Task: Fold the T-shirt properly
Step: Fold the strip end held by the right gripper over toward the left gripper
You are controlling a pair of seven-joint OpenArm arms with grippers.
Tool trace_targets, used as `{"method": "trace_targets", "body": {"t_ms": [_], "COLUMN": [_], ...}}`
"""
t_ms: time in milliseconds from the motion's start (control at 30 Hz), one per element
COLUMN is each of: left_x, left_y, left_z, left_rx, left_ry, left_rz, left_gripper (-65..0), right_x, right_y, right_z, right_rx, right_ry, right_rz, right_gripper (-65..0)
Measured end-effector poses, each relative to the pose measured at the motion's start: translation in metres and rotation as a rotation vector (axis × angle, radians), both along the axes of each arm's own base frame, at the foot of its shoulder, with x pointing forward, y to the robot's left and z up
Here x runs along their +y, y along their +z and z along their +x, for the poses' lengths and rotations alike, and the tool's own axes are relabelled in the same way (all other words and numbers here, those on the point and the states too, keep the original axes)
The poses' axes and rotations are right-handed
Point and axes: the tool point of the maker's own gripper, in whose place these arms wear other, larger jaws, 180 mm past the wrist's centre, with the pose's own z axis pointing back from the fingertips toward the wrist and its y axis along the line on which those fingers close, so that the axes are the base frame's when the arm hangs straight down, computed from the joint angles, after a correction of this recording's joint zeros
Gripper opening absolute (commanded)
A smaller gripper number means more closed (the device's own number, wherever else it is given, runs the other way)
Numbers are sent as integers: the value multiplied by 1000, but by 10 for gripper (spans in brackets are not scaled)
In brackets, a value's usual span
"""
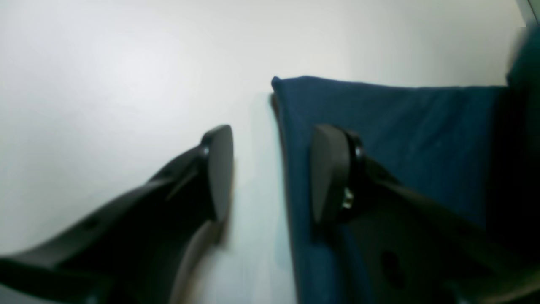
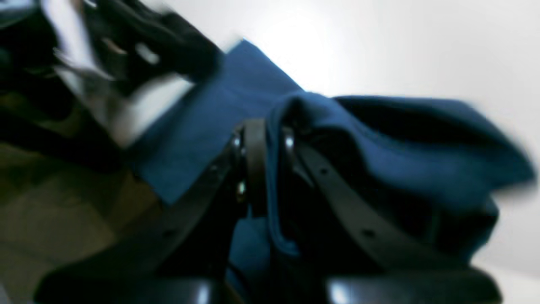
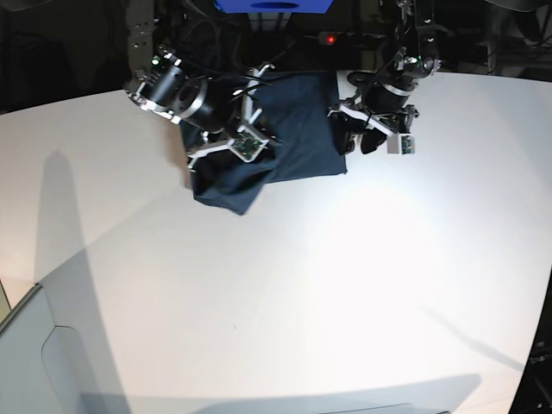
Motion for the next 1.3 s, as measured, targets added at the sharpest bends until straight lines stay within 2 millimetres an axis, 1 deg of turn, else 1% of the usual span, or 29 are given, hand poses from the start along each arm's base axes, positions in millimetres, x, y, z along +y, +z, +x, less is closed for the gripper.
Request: {"method": "trace_targets", "body": {"t_ms": [67,167,300,467,600,767,933,1067,1200,1300], "left_x": [0,1,1,1,1,1,3,3,6,7], "left_y": [0,0,0,0,0,0,0,0,-1,12], "left_z": [0,0,0,0,0,0,0,0,-3,-6], "left_rx": [0,0,0,0,0,0,1,0,7,-20], "left_ry": [0,-1,-1,-2,-1,-2,-5,-4,3,3], "left_rz": [0,3,2,3,3,5,10,11,15,15], "left_gripper": [-361,-361,-361,-361,-361,-361,-361,-361,-361,-361], "right_x": [8,13,22,34,49,62,67,74,76,75], "right_y": [-7,-24,-33,-29,-23,-9,-27,-26,-39,-36], "right_z": [-2,-5,-12,-17,-23,-16,-14,-13,-18,-15], "right_rx": [24,69,99,94,81,48,99,101,142,128], "right_ry": [27,51,87,118,167,162,169,166,170,171], "right_rz": [6,-11,-16,2,18,90,82,119,118,116], "right_gripper": [-649,-649,-649,-649,-649,-649,-649,-649,-649,-649]}}
